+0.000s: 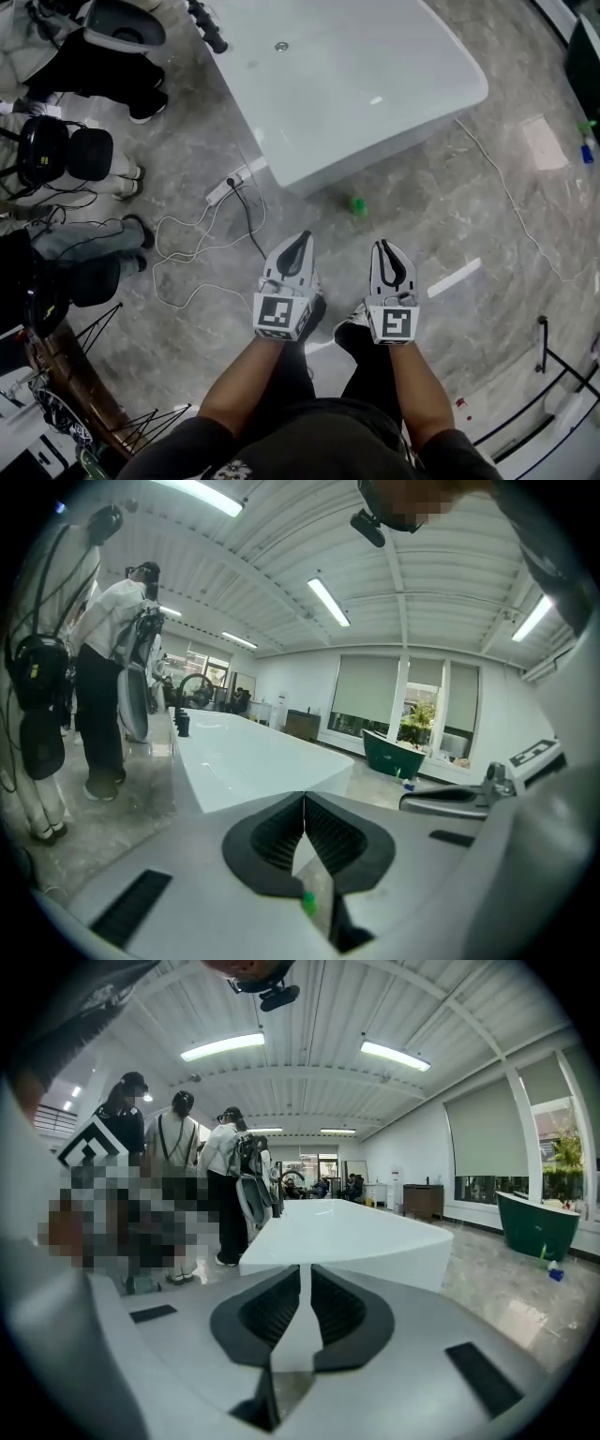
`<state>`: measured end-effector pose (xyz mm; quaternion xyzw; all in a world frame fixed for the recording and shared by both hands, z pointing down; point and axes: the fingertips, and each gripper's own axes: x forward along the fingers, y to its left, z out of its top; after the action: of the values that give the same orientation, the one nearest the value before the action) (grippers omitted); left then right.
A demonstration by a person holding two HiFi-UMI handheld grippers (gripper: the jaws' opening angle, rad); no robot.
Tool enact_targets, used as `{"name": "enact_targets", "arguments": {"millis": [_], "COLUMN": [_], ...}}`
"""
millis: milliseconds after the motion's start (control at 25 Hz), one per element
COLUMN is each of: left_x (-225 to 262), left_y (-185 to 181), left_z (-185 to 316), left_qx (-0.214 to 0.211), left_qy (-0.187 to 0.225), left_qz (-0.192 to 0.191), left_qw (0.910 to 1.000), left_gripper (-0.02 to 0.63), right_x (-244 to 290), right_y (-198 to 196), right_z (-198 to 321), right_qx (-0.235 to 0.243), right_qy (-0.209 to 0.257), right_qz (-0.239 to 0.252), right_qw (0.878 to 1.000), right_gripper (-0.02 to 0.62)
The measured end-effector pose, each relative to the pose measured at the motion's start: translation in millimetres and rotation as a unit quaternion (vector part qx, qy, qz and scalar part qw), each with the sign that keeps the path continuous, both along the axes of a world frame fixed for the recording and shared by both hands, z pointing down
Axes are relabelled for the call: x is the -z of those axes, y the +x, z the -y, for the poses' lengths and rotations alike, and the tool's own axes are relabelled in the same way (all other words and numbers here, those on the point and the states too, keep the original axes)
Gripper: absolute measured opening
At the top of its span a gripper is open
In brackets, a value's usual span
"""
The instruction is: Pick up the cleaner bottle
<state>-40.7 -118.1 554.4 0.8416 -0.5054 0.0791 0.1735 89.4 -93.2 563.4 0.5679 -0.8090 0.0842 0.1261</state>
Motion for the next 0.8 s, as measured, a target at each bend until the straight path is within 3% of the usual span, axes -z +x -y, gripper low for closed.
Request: {"name": "enact_targets", "arguments": {"millis": [80,200,440,800], "left_x": [-38.8,-99.0,-191.3,-290.9], "left_y": [5.4,11.1,18.0,29.6], "left_z": [3.3,7.9,20.6,35.3], "left_qx": [0.007,0.021,0.034,0.039], "left_qy": [0.001,0.003,0.016,0.053], "left_qz": [0.003,0.018,0.02,0.027], "left_qw": [1.0,0.9996,0.9991,0.9975], "left_gripper": [0.006,0.008,0.008,0.008], "right_x": [-43.0,-110.9,-234.6,-414.7], "right_y": [5.2,11.6,26.1,39.2], "right_z": [2.1,1.9,6.7,33.8], "right_qx": [0.001,0.01,0.02,0.028], "right_qy": [-0.004,-0.015,-0.039,-0.051], "right_qz": [0.004,0.009,-0.001,0.002], "right_qw": [1.0,1.0,0.999,0.998], "right_gripper": [0.027,0.128,0.171,0.27]}}
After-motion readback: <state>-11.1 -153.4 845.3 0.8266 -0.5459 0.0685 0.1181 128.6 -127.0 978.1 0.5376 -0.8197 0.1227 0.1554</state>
